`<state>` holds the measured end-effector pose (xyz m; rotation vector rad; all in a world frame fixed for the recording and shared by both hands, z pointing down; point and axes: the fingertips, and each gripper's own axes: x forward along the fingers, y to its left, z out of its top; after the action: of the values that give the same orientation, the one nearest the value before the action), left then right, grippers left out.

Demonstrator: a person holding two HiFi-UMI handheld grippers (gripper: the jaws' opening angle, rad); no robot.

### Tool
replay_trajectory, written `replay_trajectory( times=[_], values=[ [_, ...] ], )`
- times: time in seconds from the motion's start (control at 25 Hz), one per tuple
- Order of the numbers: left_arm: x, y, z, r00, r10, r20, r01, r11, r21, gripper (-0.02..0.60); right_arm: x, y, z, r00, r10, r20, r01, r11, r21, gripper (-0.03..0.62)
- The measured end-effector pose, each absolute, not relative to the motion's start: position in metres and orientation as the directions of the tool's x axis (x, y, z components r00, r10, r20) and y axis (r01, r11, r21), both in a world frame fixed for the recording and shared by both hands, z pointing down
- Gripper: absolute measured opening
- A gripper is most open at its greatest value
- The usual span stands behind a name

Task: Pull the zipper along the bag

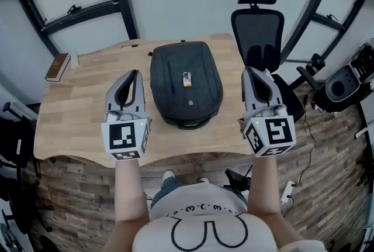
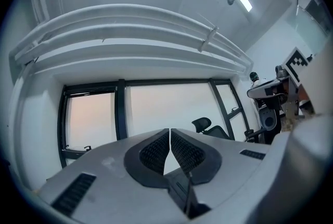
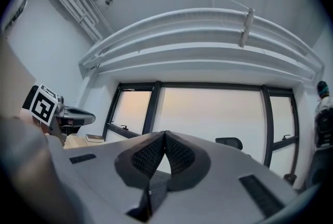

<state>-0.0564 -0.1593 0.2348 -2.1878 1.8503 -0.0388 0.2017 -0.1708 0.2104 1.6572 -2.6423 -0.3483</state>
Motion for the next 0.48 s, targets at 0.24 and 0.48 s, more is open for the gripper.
replay_trajectory(
  times=[0.24,0.48],
  values=[
    [-0.055,-0.163,0.225,0.194,-0.965,-0.174,-0.957,-0.148,-0.251,0.021,0.202,-0.174,0.201,-0.433,-0.892,-0.130,-0.894,0.407,0.187,0.051],
    [-0.062,-0.167,0.227,0.192,-0.967,-0.168,-0.956,-0.146,-0.254,0.021,0.188,-0.178,0.202,-0.434,-0.893,-0.121,-0.889,0.404,0.215,0.051]
  ],
)
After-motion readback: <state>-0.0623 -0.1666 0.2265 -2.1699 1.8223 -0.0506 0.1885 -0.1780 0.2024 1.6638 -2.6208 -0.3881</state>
